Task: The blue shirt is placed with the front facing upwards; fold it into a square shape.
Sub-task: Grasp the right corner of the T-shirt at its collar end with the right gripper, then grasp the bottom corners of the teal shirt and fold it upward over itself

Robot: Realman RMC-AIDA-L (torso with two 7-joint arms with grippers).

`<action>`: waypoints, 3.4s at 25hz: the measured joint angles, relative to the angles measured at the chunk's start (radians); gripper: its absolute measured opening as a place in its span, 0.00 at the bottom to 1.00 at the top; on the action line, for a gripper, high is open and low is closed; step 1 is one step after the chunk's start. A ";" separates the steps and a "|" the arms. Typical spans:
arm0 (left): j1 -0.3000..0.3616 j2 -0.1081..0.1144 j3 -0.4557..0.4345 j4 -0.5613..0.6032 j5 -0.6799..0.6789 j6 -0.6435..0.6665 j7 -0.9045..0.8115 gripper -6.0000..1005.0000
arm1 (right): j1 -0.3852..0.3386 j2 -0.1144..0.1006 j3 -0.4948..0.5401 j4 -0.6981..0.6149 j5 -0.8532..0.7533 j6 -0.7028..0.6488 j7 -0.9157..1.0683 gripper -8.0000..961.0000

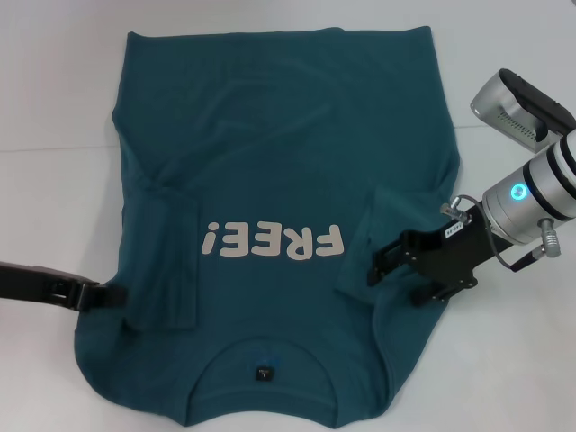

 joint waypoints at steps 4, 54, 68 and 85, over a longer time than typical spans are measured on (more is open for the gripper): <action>0.003 0.000 0.001 0.001 -0.001 0.001 0.000 0.04 | -0.001 0.000 0.007 0.003 0.000 0.006 0.000 0.80; 0.025 0.000 -0.071 -0.006 -0.010 0.013 -0.007 0.05 | -0.335 0.036 -0.009 -0.323 0.364 -0.194 -0.166 0.07; 0.045 -0.008 -0.087 -0.012 -0.019 0.032 -0.021 0.05 | -0.528 -0.009 0.085 -0.243 0.490 -0.290 -0.463 0.07; 0.082 -0.008 -0.216 -0.010 -0.020 0.137 -0.061 0.05 | -0.573 -0.102 0.265 -0.095 0.497 -0.327 -0.560 0.07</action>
